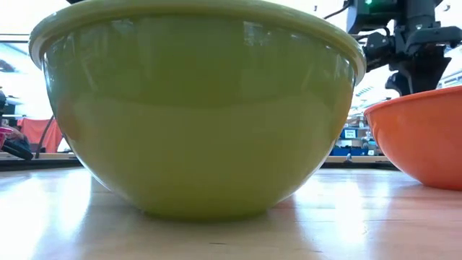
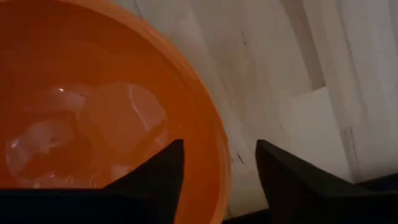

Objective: Nest bowls inside each other
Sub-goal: Stack the orange bowl on the red bowl

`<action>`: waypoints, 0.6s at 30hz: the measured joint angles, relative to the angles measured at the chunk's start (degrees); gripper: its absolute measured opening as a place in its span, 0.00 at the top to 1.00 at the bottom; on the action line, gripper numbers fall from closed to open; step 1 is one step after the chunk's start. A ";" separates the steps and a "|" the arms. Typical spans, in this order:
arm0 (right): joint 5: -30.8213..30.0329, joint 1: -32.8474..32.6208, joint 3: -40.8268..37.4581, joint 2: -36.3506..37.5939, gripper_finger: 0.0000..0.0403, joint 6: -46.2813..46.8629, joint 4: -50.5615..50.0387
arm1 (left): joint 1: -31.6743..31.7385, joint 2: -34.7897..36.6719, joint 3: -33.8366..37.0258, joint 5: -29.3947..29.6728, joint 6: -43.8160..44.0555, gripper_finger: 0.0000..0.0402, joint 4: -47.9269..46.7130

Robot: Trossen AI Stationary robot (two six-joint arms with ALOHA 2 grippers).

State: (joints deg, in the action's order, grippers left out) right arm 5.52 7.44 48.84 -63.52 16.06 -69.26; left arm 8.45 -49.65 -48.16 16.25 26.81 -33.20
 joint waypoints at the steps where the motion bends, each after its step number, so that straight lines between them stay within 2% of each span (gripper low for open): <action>1: -0.54 0.00 -0.09 -0.43 0.45 -0.54 0.03 | 0.00 0.06 0.00 0.00 0.00 0.48 0.08; 5: -1.22 0.02 -2.57 -1.67 0.43 -1.43 2.72 | 0.00 0.09 0.00 0.84 0.00 0.48 0.05; 9: 0.70 0.02 -5.88 -2.79 0.50 -1.29 5.84 | 0.00 0.11 0.00 0.94 0.02 0.48 0.07; 13: 0.70 0.02 -7.91 -3.94 0.65 0.20 6.61 | 0.00 0.11 0.00 1.01 0.86 0.48 0.09; 18: 1.20 0.05 -8.72 -4.45 0.89 1.94 7.79 | 0.00 0.11 0.00 1.01 1.09 0.48 0.15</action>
State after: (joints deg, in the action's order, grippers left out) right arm 6.73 7.49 40.12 -67.98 18.00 -61.47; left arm 8.45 -49.54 -48.16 17.26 27.90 -33.05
